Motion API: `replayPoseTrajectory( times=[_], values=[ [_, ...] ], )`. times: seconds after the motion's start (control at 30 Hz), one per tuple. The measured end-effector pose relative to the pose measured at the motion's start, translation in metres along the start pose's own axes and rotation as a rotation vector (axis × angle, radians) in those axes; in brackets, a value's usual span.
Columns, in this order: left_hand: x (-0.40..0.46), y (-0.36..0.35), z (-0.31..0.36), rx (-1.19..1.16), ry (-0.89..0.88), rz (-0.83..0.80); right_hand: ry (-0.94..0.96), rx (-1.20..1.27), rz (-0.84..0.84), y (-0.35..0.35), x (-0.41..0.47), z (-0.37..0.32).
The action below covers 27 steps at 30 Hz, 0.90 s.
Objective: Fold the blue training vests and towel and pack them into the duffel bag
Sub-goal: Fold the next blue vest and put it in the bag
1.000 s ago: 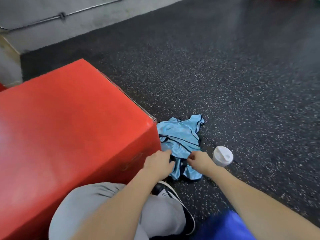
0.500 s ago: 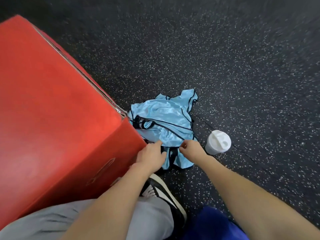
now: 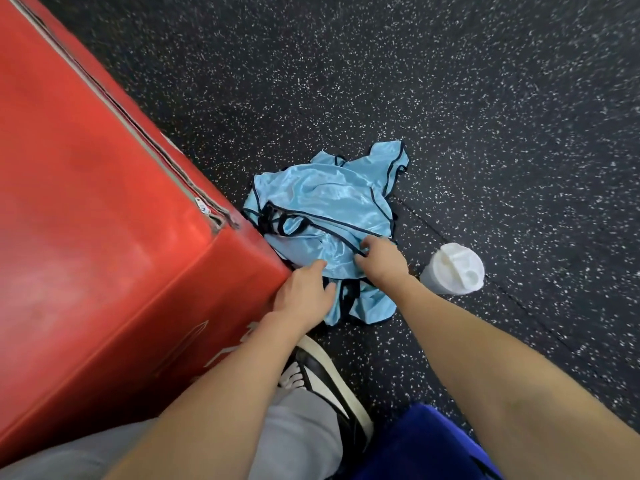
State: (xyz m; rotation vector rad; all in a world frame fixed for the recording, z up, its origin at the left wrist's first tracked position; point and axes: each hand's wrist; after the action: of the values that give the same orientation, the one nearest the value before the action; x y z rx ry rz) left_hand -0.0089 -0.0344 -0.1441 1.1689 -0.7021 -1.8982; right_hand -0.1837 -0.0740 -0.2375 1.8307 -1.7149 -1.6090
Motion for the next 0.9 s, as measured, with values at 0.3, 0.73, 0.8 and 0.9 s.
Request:
replayPoseTrajectory(
  times=[0.3,0.73,0.8,0.9],
  values=[
    [-0.012,0.01,0.006,-0.032,0.014,0.026,0.135,0.213,0.166,0.03,-0.028,-0.006],
    [-0.081,0.124,0.077,-0.146,-0.193,0.352,0.548,0.336,0.379,0.189,-0.133,-0.103],
    [-0.097,0.158,0.091,-0.138,-0.232,0.445,0.644,0.305,0.442,0.216,-0.159,-0.122],
    [-0.127,0.207,0.11,-0.148,-0.274,0.566,0.756,0.275,0.535,0.257,-0.201,-0.15]
  ],
)
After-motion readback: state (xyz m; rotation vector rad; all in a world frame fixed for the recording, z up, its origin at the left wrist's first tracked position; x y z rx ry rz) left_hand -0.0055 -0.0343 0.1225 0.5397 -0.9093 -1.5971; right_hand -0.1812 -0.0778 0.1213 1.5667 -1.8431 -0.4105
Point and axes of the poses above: each hand's wrist, its own x-axis towards the middle knuckle, its own y-axis out of the back of the hand, z = x × y, and after that the axes turned 7 degrees about -y, right-handed
